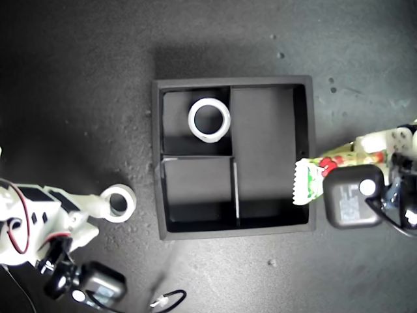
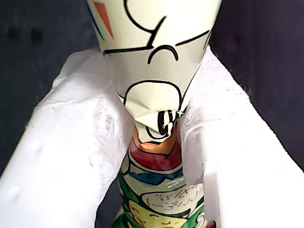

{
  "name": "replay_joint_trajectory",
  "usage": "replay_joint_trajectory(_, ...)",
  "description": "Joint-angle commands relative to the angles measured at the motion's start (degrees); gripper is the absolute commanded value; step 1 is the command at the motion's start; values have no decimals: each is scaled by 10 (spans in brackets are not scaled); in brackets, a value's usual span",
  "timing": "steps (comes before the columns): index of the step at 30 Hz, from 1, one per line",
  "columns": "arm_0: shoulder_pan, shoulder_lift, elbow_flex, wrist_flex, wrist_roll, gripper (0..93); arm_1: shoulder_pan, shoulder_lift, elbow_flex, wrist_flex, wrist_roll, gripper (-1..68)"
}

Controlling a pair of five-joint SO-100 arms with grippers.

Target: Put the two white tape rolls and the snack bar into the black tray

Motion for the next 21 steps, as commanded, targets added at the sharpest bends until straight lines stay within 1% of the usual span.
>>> replay_joint_trajectory(1, -5, -16, -11, -32, 12, 94, 6, 91, 134, -277, 33, -5)
replay_joint_trajectory(2, -7, -21, -12, -40, 18, 93, 8, 99, 152, -315, 25, -5)
replay_joint_trajectory(3, -9, -27, -16, -43, 23, 93, 10, 100, 154, -331, 10, -5)
replay_joint_trajectory(6, -11, -42, -27, -49, 34, 93, 11, 100, 152, -359, -60, -5)
replay_joint_trajectory(8, -13, -48, -31, -51, 39, 92, 12, 100, 148, -352, -108, -6)
replay_joint_trajectory(12, -17, -32, -35, -43, 47, 86, 12, 97, 142, -304, -140, -6)
replay_joint_trajectory(14, -19, -22, -54, -13, 57, 85, 11, 97, 145, -291, -147, -6)
replay_joint_trajectory(17, -29, -19, -92, 29, 76, 84, 10, 98, 154, -286, -151, -6)
replay_joint_trajectory(21, -40, -41, -115, 28, 91, 87, 11, 98, 163, -284, -154, -6)
